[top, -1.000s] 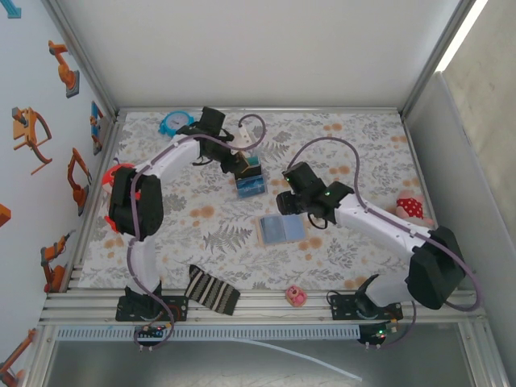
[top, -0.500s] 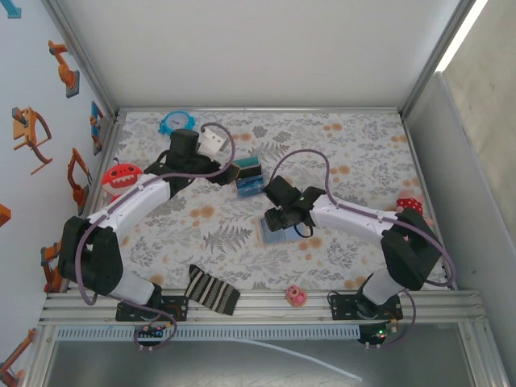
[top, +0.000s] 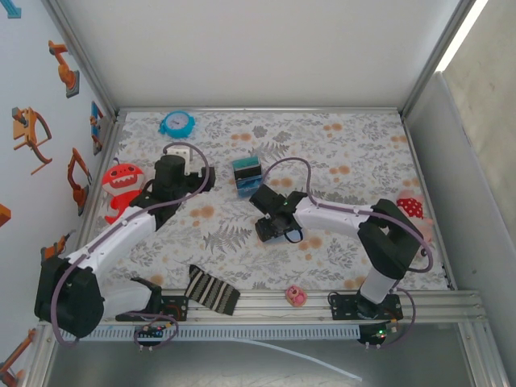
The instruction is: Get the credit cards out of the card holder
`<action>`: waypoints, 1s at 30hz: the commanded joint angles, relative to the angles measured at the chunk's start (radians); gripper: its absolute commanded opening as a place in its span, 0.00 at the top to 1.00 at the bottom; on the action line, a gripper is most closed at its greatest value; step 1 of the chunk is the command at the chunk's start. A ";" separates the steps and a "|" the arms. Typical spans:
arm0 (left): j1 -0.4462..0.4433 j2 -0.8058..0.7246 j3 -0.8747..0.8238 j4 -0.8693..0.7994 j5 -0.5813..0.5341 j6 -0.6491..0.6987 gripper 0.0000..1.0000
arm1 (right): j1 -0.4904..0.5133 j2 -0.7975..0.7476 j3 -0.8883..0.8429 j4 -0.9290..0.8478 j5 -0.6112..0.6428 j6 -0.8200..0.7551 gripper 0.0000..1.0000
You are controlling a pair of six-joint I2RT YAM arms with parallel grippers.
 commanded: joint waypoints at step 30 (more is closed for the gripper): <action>-0.010 -0.121 -0.112 0.016 -0.154 -0.132 0.03 | -0.004 0.055 -0.009 0.054 -0.050 0.031 0.62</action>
